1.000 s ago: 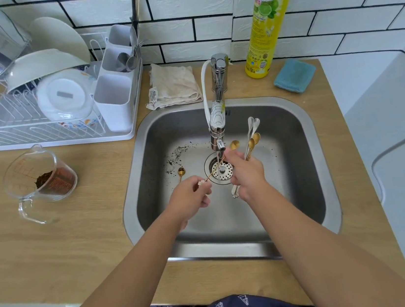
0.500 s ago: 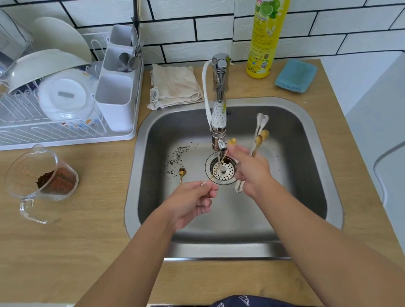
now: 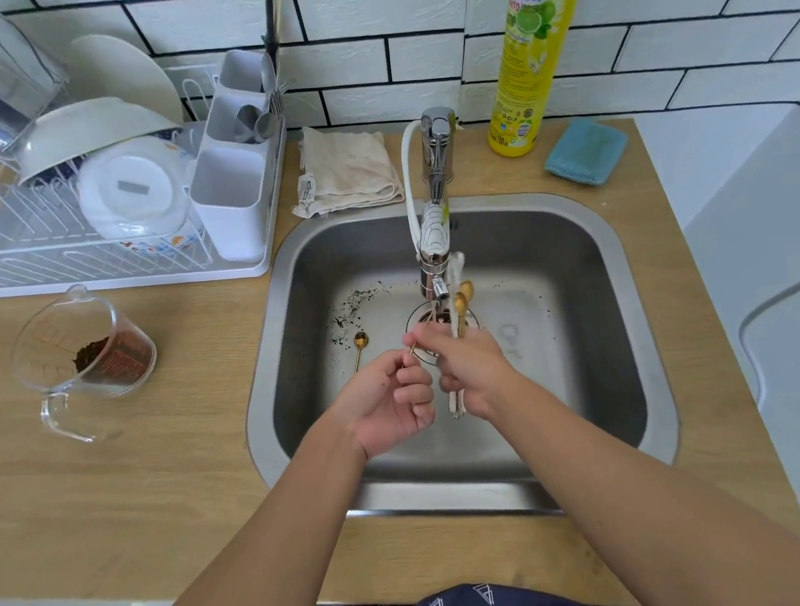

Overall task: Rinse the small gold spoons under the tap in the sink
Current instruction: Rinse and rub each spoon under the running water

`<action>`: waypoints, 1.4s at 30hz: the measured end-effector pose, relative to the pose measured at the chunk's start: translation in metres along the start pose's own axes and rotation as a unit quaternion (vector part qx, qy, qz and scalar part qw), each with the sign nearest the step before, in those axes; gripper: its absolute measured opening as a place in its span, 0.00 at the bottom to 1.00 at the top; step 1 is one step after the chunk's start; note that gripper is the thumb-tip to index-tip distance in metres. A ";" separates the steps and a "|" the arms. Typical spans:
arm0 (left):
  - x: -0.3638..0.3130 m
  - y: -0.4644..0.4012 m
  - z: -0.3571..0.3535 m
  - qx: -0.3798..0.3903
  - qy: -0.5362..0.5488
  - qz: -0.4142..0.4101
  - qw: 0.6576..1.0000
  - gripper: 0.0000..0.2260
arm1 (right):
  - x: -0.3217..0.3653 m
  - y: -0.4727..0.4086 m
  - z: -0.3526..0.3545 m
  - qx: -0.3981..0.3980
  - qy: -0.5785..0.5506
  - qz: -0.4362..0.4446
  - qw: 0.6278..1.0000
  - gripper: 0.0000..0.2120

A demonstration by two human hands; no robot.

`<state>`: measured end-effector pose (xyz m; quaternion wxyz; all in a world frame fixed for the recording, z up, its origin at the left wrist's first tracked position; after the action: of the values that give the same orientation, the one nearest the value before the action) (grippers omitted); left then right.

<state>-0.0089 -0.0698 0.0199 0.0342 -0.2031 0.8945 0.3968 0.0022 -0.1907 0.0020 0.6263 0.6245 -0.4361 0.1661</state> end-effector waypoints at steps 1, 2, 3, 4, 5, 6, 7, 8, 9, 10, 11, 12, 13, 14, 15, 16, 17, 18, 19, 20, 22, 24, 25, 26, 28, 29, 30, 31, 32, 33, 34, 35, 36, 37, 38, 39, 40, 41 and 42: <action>0.000 -0.001 0.001 -0.001 0.000 0.001 1.000 0.11 | -0.002 0.003 -0.001 0.015 0.010 -0.002 1.000 0.07; 0.001 0.000 0.002 0.000 0.001 0.004 1.000 0.11 | -0.001 0.004 -0.001 0.017 0.012 0.002 1.000 0.08; 0.002 0.001 0.003 0.003 0.003 0.009 1.000 0.11 | 0.003 0.003 0.002 0.005 0.004 0.009 1.000 0.10; 0.003 0.003 0.004 0.005 0.003 0.013 1.000 0.11 | 0.007 0.000 0.007 -0.018 -0.016 0.017 1.000 0.13; 0.004 0.005 0.006 0.003 -0.004 0.013 1.000 0.11 | 0.011 -0.004 0.013 -0.041 -0.045 0.022 0.998 0.15; 0.004 0.006 0.007 -0.007 -0.026 0.007 1.000 0.11 | 0.015 -0.008 0.018 -0.057 -0.072 0.025 0.995 0.17; 0.003 0.008 0.009 -0.025 -0.068 -0.011 0.997 0.12 | 0.017 -0.010 0.022 -0.063 -0.083 0.028 0.994 0.18; 0.001 0.010 0.012 -0.049 -0.133 -0.039 0.989 0.12 | 0.019 -0.010 0.023 -0.062 -0.079 0.033 0.994 0.18; -0.003 0.013 0.013 -0.073 -0.214 -0.071 0.971 0.12 | 0.020 -0.010 0.024 -0.060 -0.065 0.039 0.995 0.17; -0.006 0.016 0.014 -0.092 -0.296 -0.099 0.946 0.11 | 0.021 -0.010 0.024 -0.060 -0.049 0.047 0.996 0.15; -0.010 0.021 0.015 -0.105 -0.363 -0.116 0.918 0.11 | 0.021 -0.009 0.023 -0.062 -0.031 0.055 0.996 0.12; -0.013 0.025 0.017 -0.112 -0.414 -0.121 0.895 0.10 | 0.021 -0.009 0.022 -0.065 -0.017 0.062 0.996 0.09; -0.015 0.028 0.019 -0.115 -0.453 -0.117 0.876 0.10 | 0.021 -0.009 0.020 -0.070 -0.010 0.069 0.995 0.08; -0.017 0.031 0.020 -0.116 -0.486 -0.108 0.860 0.11 | 0.020 -0.009 0.018 -0.074 -0.008 0.076 0.994 0.07; -0.018 0.033 0.022 -0.116 -0.511 -0.095 0.846 0.11 | 0.018 -0.009 0.015 -0.077 -0.005 0.082 0.994 0.07; -0.018 0.035 0.024 -0.114 -0.528 -0.080 0.838 0.11 | 0.016 -0.009 0.012 -0.075 0.003 0.083 0.994 0.08; -0.019 0.036 0.026 -0.111 -0.540 -0.064 0.832 0.11 | 0.014 -0.008 0.009 -0.066 0.015 0.083 0.994 0.08; -0.019 0.037 0.028 -0.109 -0.548 -0.050 0.828 0.11 | 0.011 -0.007 0.006 -0.052 0.027 0.082 0.995 0.09; -0.019 0.039 0.031 -0.108 -0.554 -0.038 0.825 0.11 | 0.009 -0.006 0.003 -0.034 0.038 0.081 0.995 0.09; -0.020 0.040 0.033 -0.106 -0.557 -0.027 0.823 0.11 | 0.007 -0.005 0.001 -0.016 0.047 0.083 0.995 0.09; -0.023 0.043 0.038 -0.099 -0.558 -0.011 0.824 0.12 | 0.005 -0.003 -0.001 0.018 0.049 0.086 0.995 0.07; -0.025 0.044 0.043 -0.093 -0.556 0.001 0.826 0.12 | 0.004 -0.002 0.000 0.054 0.017 0.081 0.995 0.07; -0.025 0.043 0.045 -0.090 -0.548 0.004 0.832 0.11 | 0.004 -0.002 0.001 0.069 -0.004 0.072 0.995 0.07; -0.026 0.043 0.048 -0.088 -0.532 0.003 0.842 0.11 | 0.005 -0.002 0.003 0.079 -0.024 0.061 0.995 0.08; -0.027 0.040 0.049 -0.089 -0.486 -0.021 0.869 0.08 | 0.007 -0.003 0.008 0.086 -0.054 0.046 0.994 0.12; -0.029 0.037 0.047 -0.097 -0.460 -0.046 0.882 0.07 | 0.008 -0.003 0.011 0.086 -0.060 0.046 0.993 0.14; -0.032 0.033 0.044 -0.111 -0.434 -0.078 0.891 0.06 | 0.009 -0.003 0.014 0.086 -0.058 0.050 0.993 0.14; -0.034 0.028 0.039 -0.124 -0.409 -0.111 0.897 0.06 | 0.010 -0.002 0.016 0.087 -0.052 0.058 0.993 0.13; -0.036 0.022 0.032 -0.131 -0.387 -0.140 0.902 0.05 | 0.012 -0.001 0.018 0.087 -0.047 0.069 0.993 0.11; -0.037 0.015 0.024 -0.130 -0.365 -0.164 0.907 0.04 | 0.014 0.000 0.020 0.085 -0.044 0.080 0.992 0.09; -0.037 0.006 0.015 -0.124 -0.343 -0.180 0.914 0.02 | 0.017 0.000 0.022 0.078 -0.044 0.090 0.992 0.09; -0.037 -0.002 0.007 -0.116 -0.318 -0.190 0.922 0.02 | 0.021 0.001 0.024 0.066 -0.043 0.099 0.992 0.11; -0.037 -0.009 -0.002 -0.109 -0.293 -0.197 0.929 0.03 | 0.025 0.000 0.027 0.049 -0.042 0.105 0.992 0.13; -0.038 -0.015 -0.008 -0.104 -0.270 -0.204 0.935 0.03 | 0.030 0.000 0.030 0.032 -0.046 0.107 0.993 0.13; -0.039 -0.020 -0.014 -0.104 -0.253 -0.214 0.938 0.04 | 0.034 -0.001 0.033 0.018 -0.051 0.108 0.993 0.12; -0.040 -0.023 -0.016 -0.111 -0.240 -0.226 0.938 0.03 | 0.037 -0.003 0.036 0.007 -0.052 0.107 0.993 0.11; -0.042 -0.024 -0.018 -0.124 -0.232 -0.239 0.935 0.03 | 0.040 -0.004 0.037 -0.001 -0.050 0.108 0.993 0.11; -0.043 -0.026 -0.018 -0.140 -0.231 -0.249 0.930 0.03 | 0.042 -0.004 0.038 -0.006 -0.050 0.109 0.993 0.11; -0.044 -0.026 -0.019 -0.152 -0.236 -0.256 0.925 0.04 | 0.042 -0.004 0.037 -0.008 -0.056 0.110 0.992 0.10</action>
<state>0.0431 -0.0840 0.0245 0.3131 -0.3284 0.7069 0.5426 0.0165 -0.2403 0.0252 0.5838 0.5758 -0.5379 0.1957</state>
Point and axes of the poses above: each hand's wrist, its own y-axis away from the middle knuckle, its own z-axis out of the back of the hand, x = y × z, the point moved 4 cm from there along -y, towards the middle knuckle, and after that the axes turned 2 degrees about -x, right-handed, at the moved point
